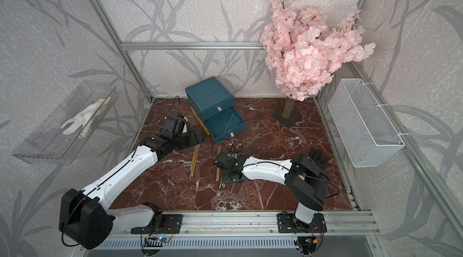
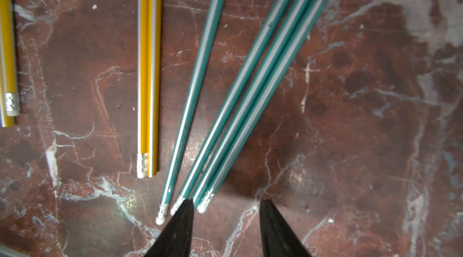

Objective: Please place the pencils in the drawer according to their color
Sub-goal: Pick up the pencil from the center of the board.

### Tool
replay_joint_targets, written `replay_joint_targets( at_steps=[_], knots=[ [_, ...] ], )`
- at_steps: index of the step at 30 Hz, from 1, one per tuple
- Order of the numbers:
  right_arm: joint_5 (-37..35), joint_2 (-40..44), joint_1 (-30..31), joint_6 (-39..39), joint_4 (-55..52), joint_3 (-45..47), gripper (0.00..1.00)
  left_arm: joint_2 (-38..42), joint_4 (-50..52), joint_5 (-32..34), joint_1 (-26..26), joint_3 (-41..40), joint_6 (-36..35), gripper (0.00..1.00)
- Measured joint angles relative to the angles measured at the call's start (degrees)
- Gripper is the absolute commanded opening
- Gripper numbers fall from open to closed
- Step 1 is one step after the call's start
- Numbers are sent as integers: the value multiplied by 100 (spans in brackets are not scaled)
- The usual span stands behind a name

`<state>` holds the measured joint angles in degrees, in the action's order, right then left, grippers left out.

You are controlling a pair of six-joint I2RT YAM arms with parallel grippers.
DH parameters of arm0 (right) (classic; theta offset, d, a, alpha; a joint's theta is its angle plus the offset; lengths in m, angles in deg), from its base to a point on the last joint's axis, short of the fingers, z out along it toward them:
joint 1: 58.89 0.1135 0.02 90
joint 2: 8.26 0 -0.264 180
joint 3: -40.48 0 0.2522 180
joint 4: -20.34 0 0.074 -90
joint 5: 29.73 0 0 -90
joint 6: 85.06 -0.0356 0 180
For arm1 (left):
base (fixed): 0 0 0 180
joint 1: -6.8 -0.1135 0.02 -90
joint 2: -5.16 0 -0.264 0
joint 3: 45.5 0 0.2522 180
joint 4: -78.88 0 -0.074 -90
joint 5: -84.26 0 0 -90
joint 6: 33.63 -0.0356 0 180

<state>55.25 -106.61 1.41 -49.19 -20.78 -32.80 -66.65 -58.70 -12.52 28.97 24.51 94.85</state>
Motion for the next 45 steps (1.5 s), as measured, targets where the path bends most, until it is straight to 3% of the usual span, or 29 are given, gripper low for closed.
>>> replay_joint_targets(
  at_steps=[45],
  knots=[
    [238, 26, -326, -50, 203, 264, 38, 0, -4, -37, 0, -98, 7, 100]
  ],
)
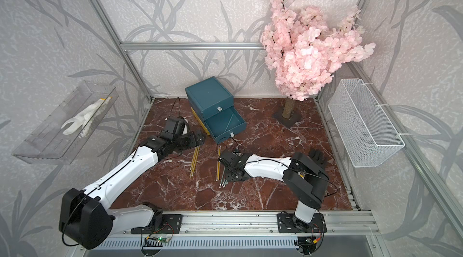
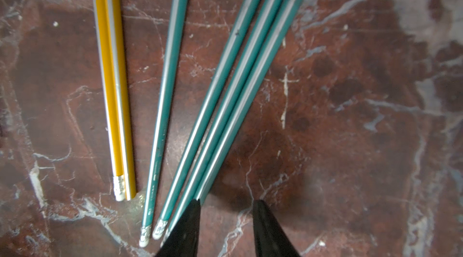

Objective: Please place the pencils in the drawer according to their color
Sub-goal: Pick up the pencil from the center of the board.

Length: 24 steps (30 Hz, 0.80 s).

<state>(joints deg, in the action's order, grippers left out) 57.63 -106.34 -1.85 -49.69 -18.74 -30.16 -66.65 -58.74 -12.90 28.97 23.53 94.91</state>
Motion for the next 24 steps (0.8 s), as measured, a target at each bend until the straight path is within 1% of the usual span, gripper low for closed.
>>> replay_joint_targets(
  at_steps=[5, 13, 20, 24],
  knots=[
    [20, -31, 0, 4, 0, -55, 38, 0, 0, 0, 0, -2, 0, 100],
    [66, -343, 0, 48, -20, -249, 37, 0, 2, 2, 0, -4, 0, 100],
    [61, -332, -17, 48, -61, -234, 35, 4, -13, 2, 0, -42, 0, 100],
    [39, -160, -114, 28, -61, -24, 35, 4, -15, 2, 0, -42, 0, 100]
  ],
)
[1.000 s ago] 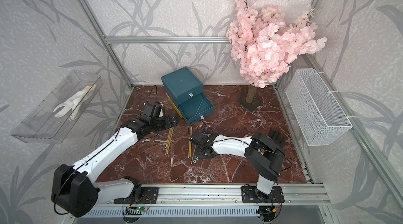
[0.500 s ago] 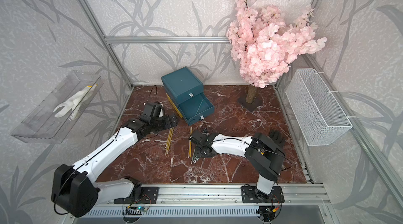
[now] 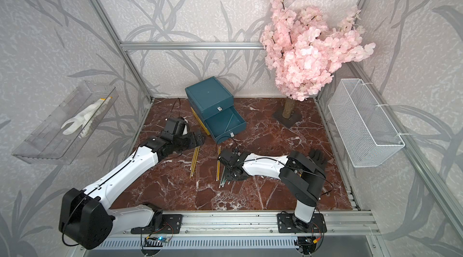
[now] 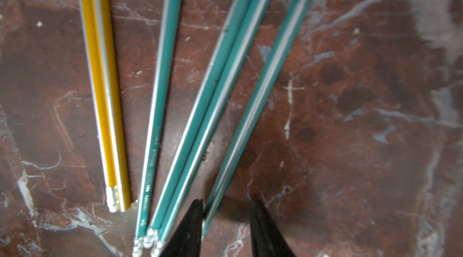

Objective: Please place the pencils in the drawer according to their color
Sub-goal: Pick up the pencil from the center of the board.

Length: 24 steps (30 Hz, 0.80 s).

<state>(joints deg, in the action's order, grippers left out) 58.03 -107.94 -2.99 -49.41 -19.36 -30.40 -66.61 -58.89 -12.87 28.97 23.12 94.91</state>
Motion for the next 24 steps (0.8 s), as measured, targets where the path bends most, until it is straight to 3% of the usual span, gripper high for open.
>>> replay_joint_targets(
  at_steps=[16, 24],
  knots=[
    [-11, 46, -197, -4, -304, 9, 33, 2, -24, 0, 0, -28, 2, 100],
    [-48, -380, -177, -7, -973, -570, 23, 9, -26, 0, 0, -85, 2, 100]
  ],
)
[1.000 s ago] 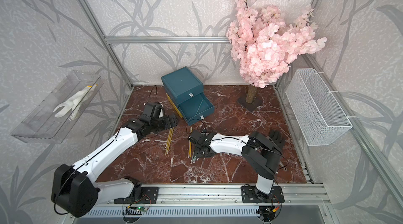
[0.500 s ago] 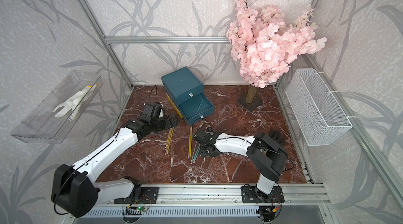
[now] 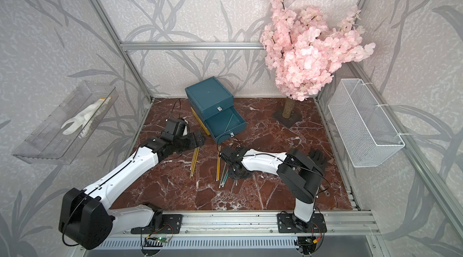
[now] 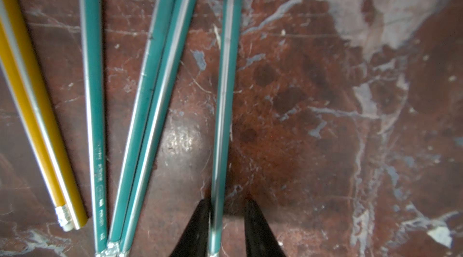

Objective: Please place the pencils in the drawer according to their color
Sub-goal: Pick up the pencil from the center of the board.

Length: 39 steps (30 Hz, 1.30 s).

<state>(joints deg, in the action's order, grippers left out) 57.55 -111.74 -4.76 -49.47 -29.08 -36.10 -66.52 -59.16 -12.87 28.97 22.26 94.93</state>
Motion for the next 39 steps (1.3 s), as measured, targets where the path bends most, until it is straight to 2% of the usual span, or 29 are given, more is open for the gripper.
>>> replay_joint_targets(
  at_steps=[7, 15, 22, 30, 39],
  knots=[
    [-85, -229, 37, -7, -350, -297, 18, 2, 0, 0, 0, -4, -2, 100],
    [-120, -341, 42, -83, -446, -433, 0, 2, 2, 2, 0, -4, -2, 100],
    [-37, -219, -28, -168, -282, -267, 0, 0, 4, 2, 0, -4, -4, 100],
    [695, 713, -595, -514, 887, 977, 0, -57, 4, -85, 0, 15, -48, 100],
    [929, 1670, -1073, -752, 1025, 1558, 0, -280, -15, -334, 111, 323, -39, 100]
  ],
)
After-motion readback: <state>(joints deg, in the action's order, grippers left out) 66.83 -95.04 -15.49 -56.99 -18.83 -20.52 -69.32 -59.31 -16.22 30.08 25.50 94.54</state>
